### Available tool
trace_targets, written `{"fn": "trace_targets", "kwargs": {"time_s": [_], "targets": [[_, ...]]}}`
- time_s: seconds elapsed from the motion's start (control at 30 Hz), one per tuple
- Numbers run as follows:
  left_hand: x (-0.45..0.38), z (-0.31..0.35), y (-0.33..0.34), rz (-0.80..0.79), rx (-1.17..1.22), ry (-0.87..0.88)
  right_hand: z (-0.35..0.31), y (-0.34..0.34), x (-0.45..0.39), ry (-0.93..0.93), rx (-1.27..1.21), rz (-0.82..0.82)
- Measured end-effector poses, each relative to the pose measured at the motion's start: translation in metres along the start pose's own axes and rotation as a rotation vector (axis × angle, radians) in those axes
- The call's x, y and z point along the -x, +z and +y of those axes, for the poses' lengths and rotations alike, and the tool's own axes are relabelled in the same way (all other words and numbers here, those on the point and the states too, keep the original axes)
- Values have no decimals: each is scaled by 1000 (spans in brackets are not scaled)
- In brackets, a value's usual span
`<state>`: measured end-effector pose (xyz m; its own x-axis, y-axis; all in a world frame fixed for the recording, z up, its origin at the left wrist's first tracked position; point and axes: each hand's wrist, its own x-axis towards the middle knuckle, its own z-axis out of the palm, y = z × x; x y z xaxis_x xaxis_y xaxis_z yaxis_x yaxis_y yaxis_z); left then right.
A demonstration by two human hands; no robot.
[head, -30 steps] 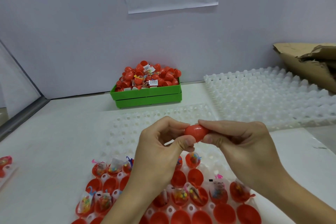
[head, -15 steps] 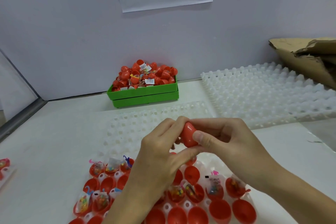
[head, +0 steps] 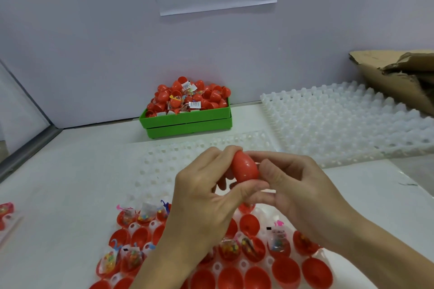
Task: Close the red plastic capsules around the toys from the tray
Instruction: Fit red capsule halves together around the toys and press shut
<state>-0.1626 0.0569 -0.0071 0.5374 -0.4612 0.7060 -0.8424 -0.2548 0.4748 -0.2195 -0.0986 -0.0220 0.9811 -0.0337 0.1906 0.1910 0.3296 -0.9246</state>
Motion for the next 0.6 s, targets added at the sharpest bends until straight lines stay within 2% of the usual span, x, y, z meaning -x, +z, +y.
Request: {"fn": "trace_targets", "kwargs": {"time_s": [0.07,0.27,0.47,0.6], "targets": [[1,0,1,31,10,3,1,3,1,-22,-88,-42],[4,-4,8,-11,-100,18,-3,2,-1,-54,-26,77],[6,-5,9,-10,102,-51,-3,0,-3,-14,-15,77],[6,-5,10,-34,138,-78,0,3,-2,35,-161,-27]]}}
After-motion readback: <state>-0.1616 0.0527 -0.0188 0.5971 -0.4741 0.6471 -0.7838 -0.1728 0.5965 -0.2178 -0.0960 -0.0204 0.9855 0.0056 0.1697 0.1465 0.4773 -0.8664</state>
